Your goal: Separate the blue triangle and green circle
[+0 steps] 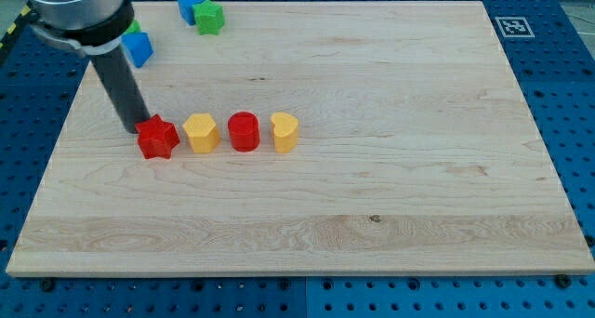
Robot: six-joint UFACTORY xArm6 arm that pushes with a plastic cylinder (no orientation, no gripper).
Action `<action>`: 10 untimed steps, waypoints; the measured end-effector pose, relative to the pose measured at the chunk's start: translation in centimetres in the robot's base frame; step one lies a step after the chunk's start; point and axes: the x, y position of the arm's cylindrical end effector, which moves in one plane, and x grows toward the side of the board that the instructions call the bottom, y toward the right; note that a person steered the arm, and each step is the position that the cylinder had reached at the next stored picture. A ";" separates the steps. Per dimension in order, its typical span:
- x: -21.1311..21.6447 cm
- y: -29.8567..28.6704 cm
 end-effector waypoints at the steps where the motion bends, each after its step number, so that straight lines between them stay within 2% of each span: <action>1: -1.6 -1.5; 4: -9.7 -7.6; 9: -11.7 -9.4; 10: -16.3 -9.4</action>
